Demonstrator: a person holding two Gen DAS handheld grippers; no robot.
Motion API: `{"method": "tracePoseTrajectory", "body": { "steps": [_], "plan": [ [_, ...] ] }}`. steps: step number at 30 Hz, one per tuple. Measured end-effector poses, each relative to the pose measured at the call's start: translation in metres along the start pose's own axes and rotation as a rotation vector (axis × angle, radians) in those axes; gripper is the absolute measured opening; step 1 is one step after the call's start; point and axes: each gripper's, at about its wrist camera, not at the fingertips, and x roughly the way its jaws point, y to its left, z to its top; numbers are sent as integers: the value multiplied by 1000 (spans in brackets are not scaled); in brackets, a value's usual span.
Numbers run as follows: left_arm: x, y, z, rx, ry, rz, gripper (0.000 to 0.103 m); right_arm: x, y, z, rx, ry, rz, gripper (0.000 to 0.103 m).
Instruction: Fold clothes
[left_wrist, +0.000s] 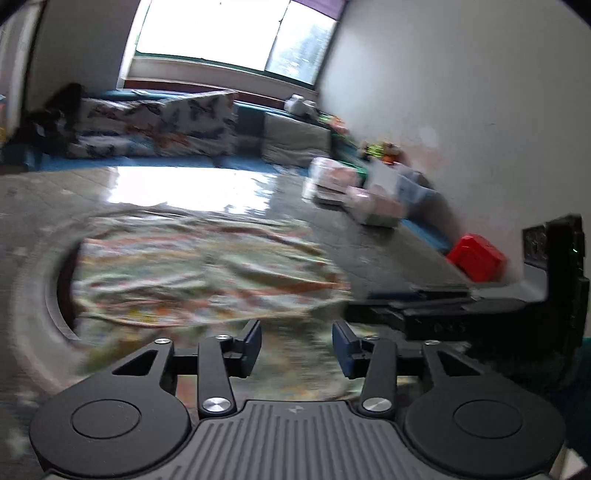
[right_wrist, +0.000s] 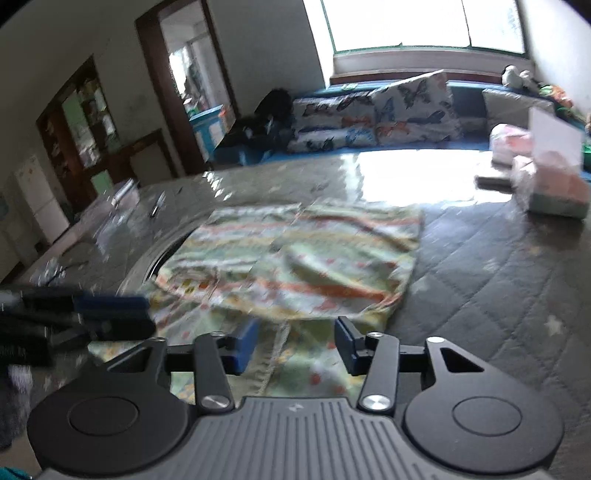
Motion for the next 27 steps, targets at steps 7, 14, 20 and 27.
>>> {"method": "tracePoseTrajectory", "body": {
  "steps": [7, 14, 20, 27],
  "plan": [
    [-15, 60, -7, -95, 2, 184, 53, 33, 10, -3, 0, 67, 13, 39],
    [-19, 86, -3, -132, -17, 224, 50, 45, 13, -5, -2, 87, -11, 7],
    [4, 88, 7, -112, -9, 185, 34, 30, 19, 1, -37, 46, -86, 3],
    [29, 110, -1, -159, 53, 223, 31, 29, 23, 1, -69, 47, -59, 8]
  ]
}}
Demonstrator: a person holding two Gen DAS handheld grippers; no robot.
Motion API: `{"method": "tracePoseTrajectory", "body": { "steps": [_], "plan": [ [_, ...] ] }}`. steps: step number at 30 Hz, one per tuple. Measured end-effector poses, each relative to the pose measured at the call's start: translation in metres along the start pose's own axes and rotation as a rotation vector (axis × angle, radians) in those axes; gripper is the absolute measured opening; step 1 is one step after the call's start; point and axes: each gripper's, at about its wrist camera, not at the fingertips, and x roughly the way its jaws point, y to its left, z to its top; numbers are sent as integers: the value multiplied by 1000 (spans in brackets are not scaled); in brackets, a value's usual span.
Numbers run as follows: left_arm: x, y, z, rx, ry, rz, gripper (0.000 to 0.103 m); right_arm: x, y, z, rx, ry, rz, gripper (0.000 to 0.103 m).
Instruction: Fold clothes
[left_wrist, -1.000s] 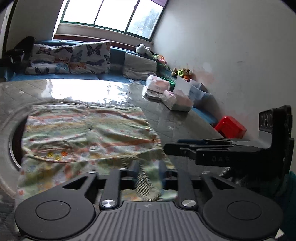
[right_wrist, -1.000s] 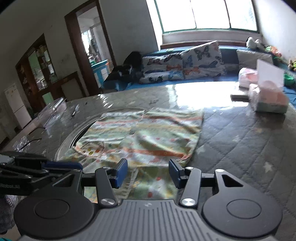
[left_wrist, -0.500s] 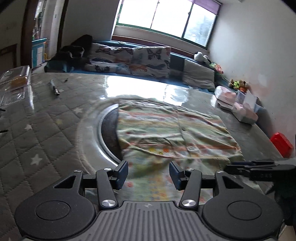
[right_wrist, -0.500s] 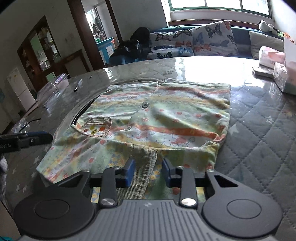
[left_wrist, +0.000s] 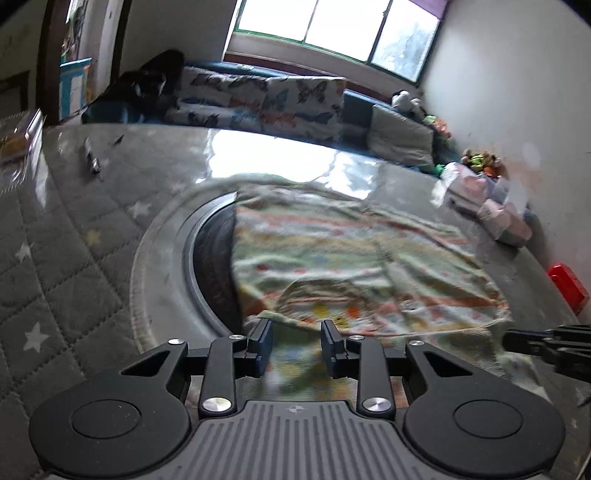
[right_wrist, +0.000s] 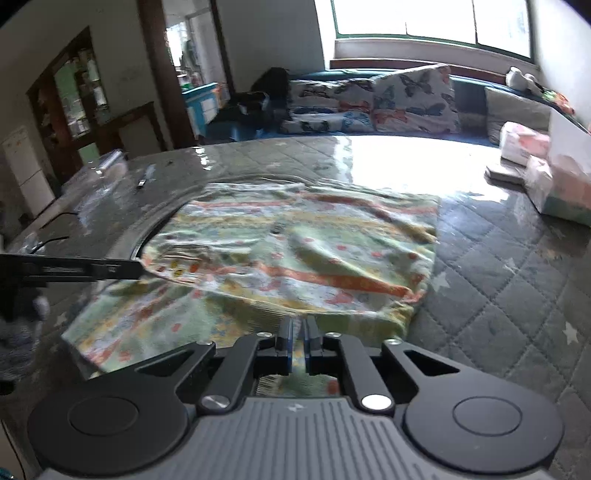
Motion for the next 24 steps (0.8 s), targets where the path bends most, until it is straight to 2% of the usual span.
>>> {"method": "tracePoseTrajectory", "body": {
  "steps": [4, 6, 9, 12, 14, 18, 24],
  "plan": [
    [-6, -1, -2, 7, -12, 14, 31, 10, 10, 3, -42, 13, 40, 12],
    [-8, -1, -3, 22, -9, 31, 33, 17, 11, 3, -52, 27, 51, 18],
    [-12, -1, -4, 39, 4, 54, 33, 25, 12, 1, -68, 58, 61, 18],
    [-25, -9, -10, 69, 9, 36, 43, 12, 18, 1, -119, 52, 69, 25],
    [-36, -22, -16, 106, 10, 4, 47, 3, 23, -2, -163, 54, 81, 25],
    [-53, -48, -31, 188, 0, -45, 49, -8, 32, -11, -231, 74, 98, 27],
    [-43, -65, -52, 275, 41, -10, 49, -8, 32, -23, -238, 94, 94, 28]
  ]
}}
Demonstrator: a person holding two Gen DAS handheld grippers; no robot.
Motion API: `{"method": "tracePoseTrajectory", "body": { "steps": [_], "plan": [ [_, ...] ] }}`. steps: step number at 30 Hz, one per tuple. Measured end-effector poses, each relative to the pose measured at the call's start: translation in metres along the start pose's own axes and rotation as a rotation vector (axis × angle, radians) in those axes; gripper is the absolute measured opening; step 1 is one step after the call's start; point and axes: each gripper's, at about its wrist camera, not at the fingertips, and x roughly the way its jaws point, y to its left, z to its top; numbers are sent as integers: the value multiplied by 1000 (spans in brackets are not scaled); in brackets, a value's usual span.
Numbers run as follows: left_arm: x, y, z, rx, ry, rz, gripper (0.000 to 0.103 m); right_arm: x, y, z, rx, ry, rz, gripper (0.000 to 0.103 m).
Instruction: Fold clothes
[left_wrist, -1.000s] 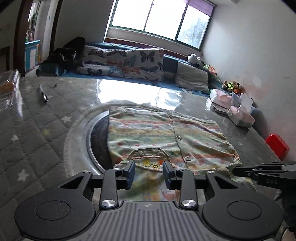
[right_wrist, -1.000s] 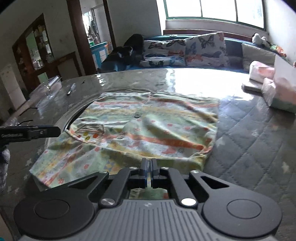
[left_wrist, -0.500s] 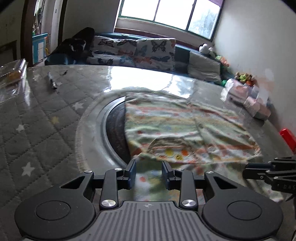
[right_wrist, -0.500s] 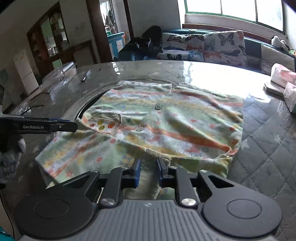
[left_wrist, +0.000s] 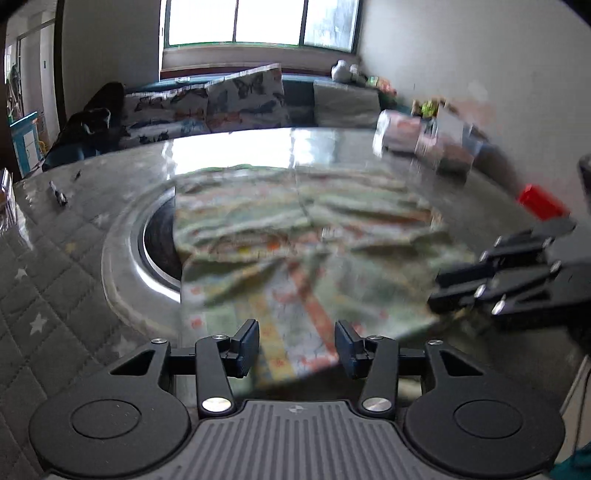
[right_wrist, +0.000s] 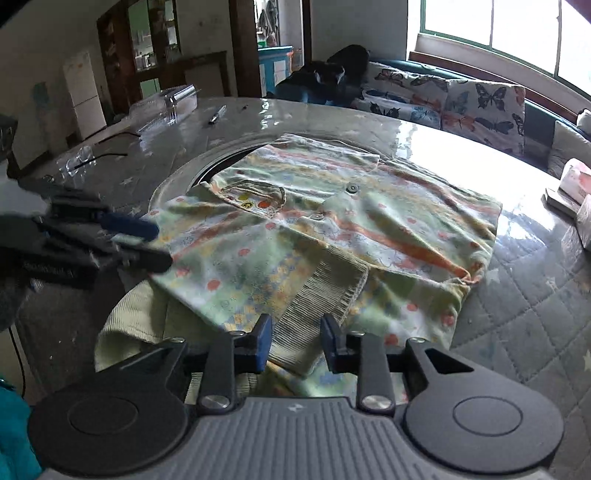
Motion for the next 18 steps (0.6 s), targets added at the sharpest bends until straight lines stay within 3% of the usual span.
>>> {"method": "tracePoseTrajectory", "body": {
  "steps": [5, 9, 14, 18],
  "plan": [
    [-13, -1, 4, -22, 11, 5, 50, -11, 0, 0, -19, -17, -5, 33],
    [-24, -6, 7, -92, 65, -61, 60, -20, -3, -3, -42, -18, -26, 42],
    [-25, -11, 3, -161, 153, -113, 60, -30, 0, -10, -107, -9, -49, 43],
    [-21, -14, 2, -201, 188, -160, 57, -37, 3, -18, -171, 0, -66, 50]
  ]
}}
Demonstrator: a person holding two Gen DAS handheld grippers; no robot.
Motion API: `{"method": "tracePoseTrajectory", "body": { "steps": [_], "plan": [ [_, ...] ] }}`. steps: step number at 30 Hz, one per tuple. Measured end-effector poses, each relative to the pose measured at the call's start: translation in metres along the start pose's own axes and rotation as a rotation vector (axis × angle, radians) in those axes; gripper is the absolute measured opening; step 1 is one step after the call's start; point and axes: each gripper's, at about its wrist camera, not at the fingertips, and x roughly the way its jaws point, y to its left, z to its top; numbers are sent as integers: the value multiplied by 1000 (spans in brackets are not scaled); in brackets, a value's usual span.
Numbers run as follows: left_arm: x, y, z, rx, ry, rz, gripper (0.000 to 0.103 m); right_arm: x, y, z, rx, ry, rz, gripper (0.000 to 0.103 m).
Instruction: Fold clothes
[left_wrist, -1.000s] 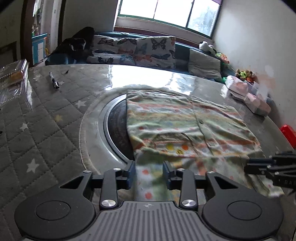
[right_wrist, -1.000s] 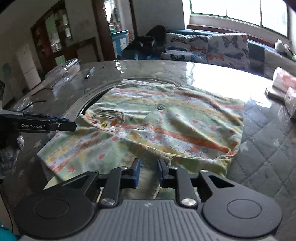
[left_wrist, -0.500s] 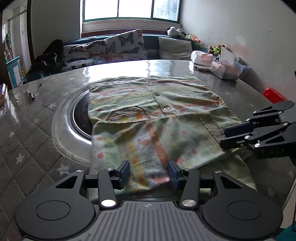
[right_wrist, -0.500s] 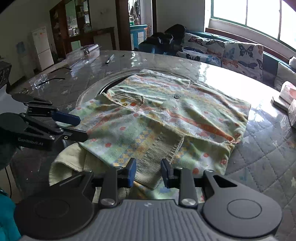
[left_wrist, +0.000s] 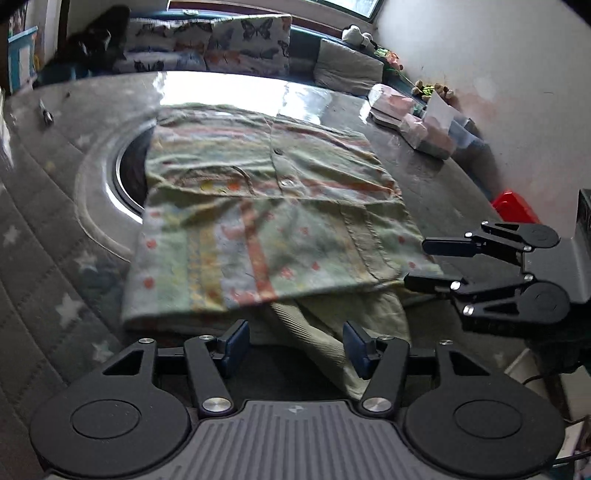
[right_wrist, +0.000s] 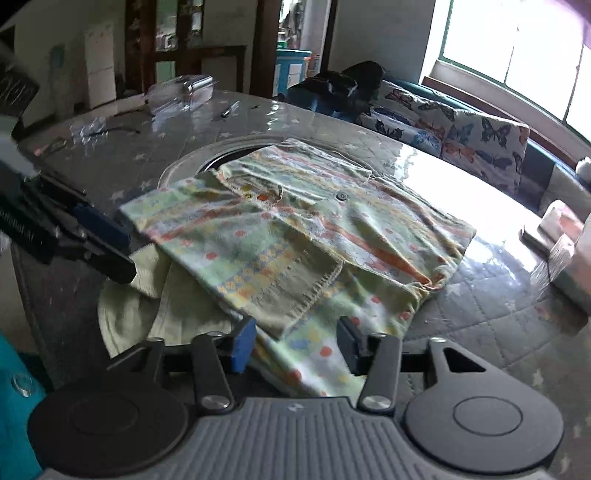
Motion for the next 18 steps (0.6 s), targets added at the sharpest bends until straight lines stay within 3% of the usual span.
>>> {"method": "tracePoseTrajectory", "body": {
  "steps": [5, 8, 12, 18],
  "plan": [
    [15, 4, -2, -77, 83, -64, 26, -3, 6, -11, -74, 32, 0, 51],
    [16, 6, 1, -109, 90, -100, 15, -4, 9, -17, -98, 47, 15, 54],
    [2, 7, 18, -125, 34, -148, 14, -5, 16, -20, -141, 36, 42, 64],
    [-3, 9, 56, -146, -31, -200, 13, -1, 29, -11, -201, -44, 77, 67]
  ]
}}
